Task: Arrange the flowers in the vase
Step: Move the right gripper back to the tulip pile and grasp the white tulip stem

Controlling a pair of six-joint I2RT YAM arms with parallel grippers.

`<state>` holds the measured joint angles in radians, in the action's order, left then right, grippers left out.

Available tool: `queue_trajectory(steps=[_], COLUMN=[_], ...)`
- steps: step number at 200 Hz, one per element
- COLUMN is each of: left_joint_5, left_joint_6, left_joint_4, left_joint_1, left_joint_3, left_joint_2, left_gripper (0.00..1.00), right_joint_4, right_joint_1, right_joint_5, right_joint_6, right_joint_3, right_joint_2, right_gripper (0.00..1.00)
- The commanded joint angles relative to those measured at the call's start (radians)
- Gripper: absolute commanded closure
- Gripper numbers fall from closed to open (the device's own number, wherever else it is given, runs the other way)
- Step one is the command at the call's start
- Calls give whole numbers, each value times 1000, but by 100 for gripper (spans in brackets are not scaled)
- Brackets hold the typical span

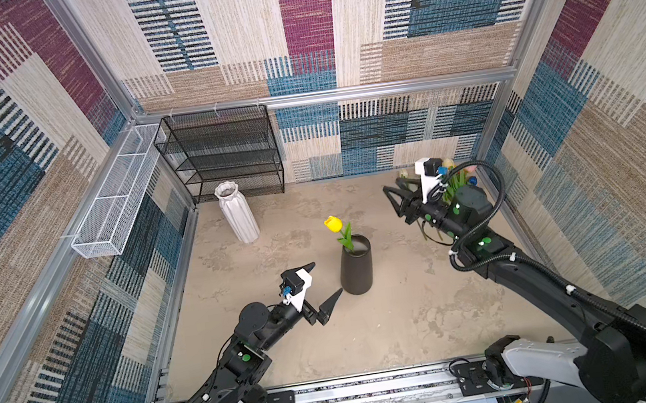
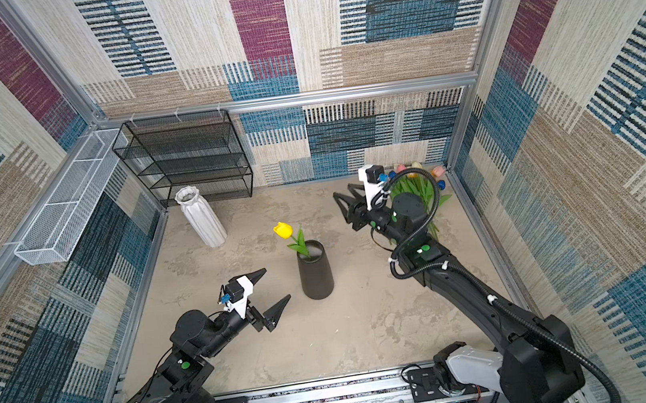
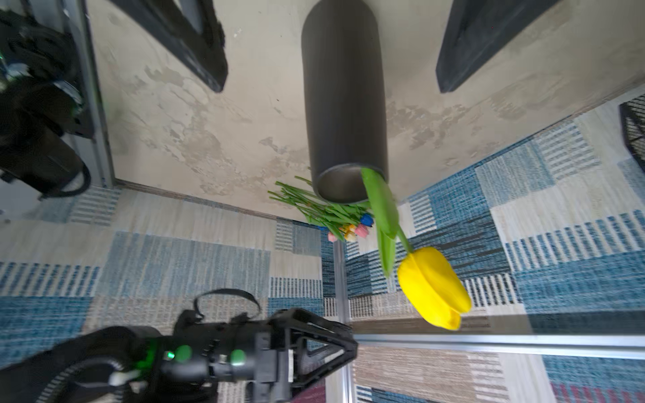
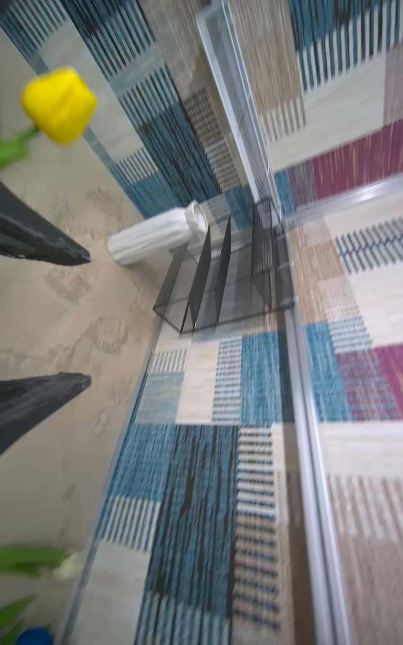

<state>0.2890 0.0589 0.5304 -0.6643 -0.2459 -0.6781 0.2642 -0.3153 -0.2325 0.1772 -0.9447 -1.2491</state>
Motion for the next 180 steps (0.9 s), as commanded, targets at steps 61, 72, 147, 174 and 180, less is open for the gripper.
queue_trajectory(steps=[61, 72, 147, 174, 180], left_joint_5=[179, 174, 155, 147, 147], left_joint_6=[-32, -25, 15, 22, 25], left_joint_4=[-76, -76, -79, -73, -73], left_joint_1=[-18, -18, -20, -20, -20], left_joint_3=[46, 49, 68, 67, 65], left_joint_2=[-28, -31, -44, -49, -49], left_gripper=[3, 3, 3, 3, 3], right_joint_4=[-605, -638, -692, -680, -674], right_joint_1=[157, 161, 186, 189, 188], right_joint_5=[200, 204, 273, 284, 286], right_joint_6=[-53, -63, -79, -96, -97], right_joint_3=[-371, -416, -564, -571, -566], right_joint_2=[-537, -603, -857, -908, -913], right_gripper=[53, 54, 50, 51, 52])
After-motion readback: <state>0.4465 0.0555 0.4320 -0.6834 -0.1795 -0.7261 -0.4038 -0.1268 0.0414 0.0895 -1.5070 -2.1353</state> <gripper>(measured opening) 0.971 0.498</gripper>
